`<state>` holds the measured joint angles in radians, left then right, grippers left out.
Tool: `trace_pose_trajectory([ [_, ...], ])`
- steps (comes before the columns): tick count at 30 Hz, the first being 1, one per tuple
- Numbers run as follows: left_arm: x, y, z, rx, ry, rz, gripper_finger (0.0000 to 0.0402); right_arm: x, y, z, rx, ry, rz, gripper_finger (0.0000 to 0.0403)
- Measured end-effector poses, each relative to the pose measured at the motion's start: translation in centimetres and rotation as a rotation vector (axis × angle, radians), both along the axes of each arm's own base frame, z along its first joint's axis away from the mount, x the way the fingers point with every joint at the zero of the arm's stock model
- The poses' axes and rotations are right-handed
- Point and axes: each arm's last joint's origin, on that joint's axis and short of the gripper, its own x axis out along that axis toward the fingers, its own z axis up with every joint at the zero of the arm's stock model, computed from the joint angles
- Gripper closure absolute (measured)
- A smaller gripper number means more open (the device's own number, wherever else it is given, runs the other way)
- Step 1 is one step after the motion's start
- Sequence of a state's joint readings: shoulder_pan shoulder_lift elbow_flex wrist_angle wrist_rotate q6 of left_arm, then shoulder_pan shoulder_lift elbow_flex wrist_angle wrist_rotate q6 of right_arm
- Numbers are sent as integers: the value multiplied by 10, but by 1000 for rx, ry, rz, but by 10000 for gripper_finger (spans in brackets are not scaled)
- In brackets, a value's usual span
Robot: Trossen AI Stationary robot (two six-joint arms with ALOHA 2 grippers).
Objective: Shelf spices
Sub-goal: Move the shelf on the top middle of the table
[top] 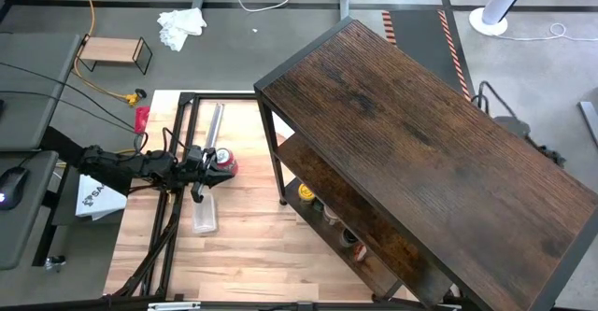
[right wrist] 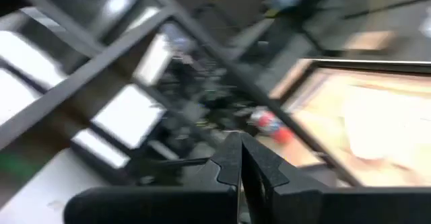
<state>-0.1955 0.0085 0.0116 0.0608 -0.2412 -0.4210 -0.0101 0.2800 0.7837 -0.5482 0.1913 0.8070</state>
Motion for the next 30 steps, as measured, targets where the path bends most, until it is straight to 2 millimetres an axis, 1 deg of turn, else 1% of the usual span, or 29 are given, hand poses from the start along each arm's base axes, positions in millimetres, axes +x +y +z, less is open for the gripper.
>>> trace_pose_trajectory([
  [1,0,2,3,-22,-30,54,400,-3,0,3,6,36,-19,402],
  [4,-3,6,14,-164,-156,192,400,-9,-1,12,51,125,-51,402],
  [7,-5,8,22,-290,-260,228,400,-14,-1,15,123,225,-56,402],
  [10,-6,9,21,-306,-262,268,400,-17,2,11,236,335,12,402],
  [12,-5,10,20,-377,-262,291,400,-17,5,6,304,396,82,402],
  [15,-3,11,15,-514,-252,329,400,-16,7,3,338,452,151,402],
  [16,-1,10,13,-541,-235,304,400,-15,7,2,338,468,162,402],
  [18,4,6,12,-596,-188,187,401,-16,7,2,320,475,171,402],
  [20,10,3,11,-658,-116,109,401,-16,7,2,292,478,178,402],
  [22,18,-1,15,-682,-55,42,401,-18,7,0,280,494,179,402],
  [26,39,-12,42,-653,62,-169,401,-21,7,-5,275,565,170,402],
  [30,74,-24,68,-567,186,-302,401,-23,6,-8,258,598,137,402],
])
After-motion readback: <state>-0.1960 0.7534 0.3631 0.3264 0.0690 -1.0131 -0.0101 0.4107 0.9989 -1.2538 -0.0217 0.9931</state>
